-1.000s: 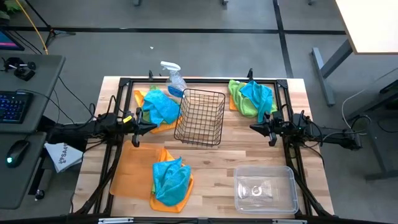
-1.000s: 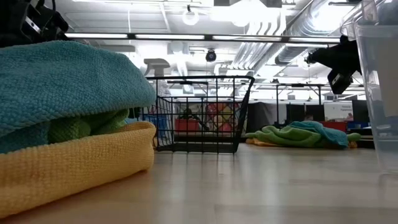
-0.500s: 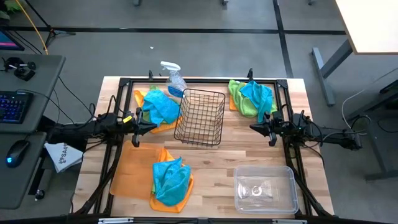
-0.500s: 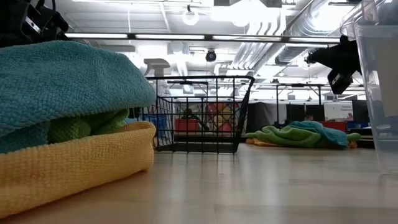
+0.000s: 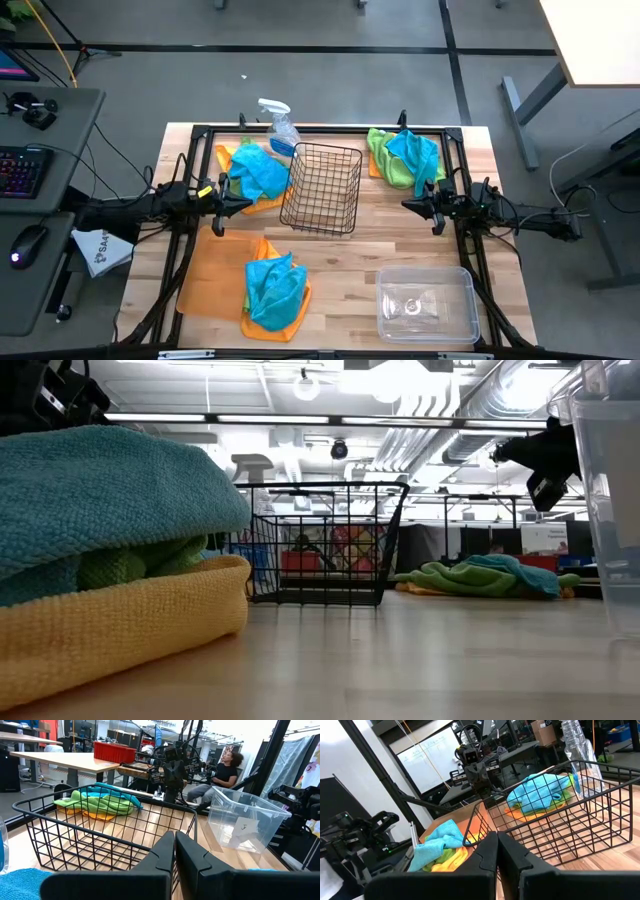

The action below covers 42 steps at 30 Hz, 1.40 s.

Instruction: Sort microfiber towel by color & place in baskets

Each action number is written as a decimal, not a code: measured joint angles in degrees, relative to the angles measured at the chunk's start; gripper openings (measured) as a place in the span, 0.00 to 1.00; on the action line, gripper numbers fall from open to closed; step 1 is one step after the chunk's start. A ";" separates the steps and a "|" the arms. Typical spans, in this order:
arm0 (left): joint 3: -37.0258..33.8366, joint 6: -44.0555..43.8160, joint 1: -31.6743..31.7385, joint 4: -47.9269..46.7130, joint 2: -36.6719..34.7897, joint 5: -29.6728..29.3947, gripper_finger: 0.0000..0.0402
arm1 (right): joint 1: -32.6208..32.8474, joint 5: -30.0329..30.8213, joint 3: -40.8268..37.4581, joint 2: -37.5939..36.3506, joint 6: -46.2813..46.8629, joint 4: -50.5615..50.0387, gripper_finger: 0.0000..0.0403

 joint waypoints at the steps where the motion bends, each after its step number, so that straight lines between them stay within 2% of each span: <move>1: 0.02 -0.02 0.00 0.00 0.00 0.00 0.01 | 0.00 0.00 0.01 0.00 0.00 0.00 0.00; 15: 0.02 0.00 -0.02 -0.01 0.00 0.00 0.01 | 0.02 0.89 0.00 0.02 0.00 0.52 0.00; 16: 0.00 -0.01 -0.02 0.00 0.00 0.00 0.01 | 0.02 3.04 0.01 0.19 0.75 2.22 0.00; 18: 0.02 0.00 -0.01 -0.01 0.00 0.00 0.01 | 0.01 10.20 -0.02 0.28 8.75 8.46 0.00; 21: 0.02 -0.02 0.00 -0.02 0.00 0.00 0.01 | 0.00 26.13 -0.01 0.33 23.05 19.67 0.00; 23: 0.01 0.00 0.00 0.01 0.00 0.00 0.01 | -0.38 32.13 0.01 0.99 26.54 26.20 0.00; 25: 0.01 -0.02 0.00 -0.02 0.00 0.00 0.01 | -1.46 29.87 1.28 3.37 25.59 30.25 0.00; 27: 0.00 0.00 0.00 -0.02 0.00 0.00 0.01 | -3.11 24.66 5.56 7.76 24.29 26.88 0.00; 30: 0.02 0.00 -0.02 -0.02 0.00 0.00 0.01 | -7.42 18.46 15.22 17.56 22.12 10.47 0.01; 32: 0.01 -0.02 0.00 -0.01 0.00 0.00 0.01 | -11.70 11.07 22.78 26.38 16.57 -3.97 0.04; 36: 0.02 -0.02 0.00 -0.02 0.00 0.00 0.01 | -20.02 -0.93 34.09 44.77 3.87 -27.85 0.18; 39: 0.02 0.00 0.00 0.00 0.00 0.00 0.01 | -23.90 -2.19 38.16 56.26 -5.24 -39.00 0.31; 42: 0.00 0.00 0.00 0.00 0.00 0.00 0.01 | -25.73 -1.98 39.81 64.93 -10.36 -41.06 0.44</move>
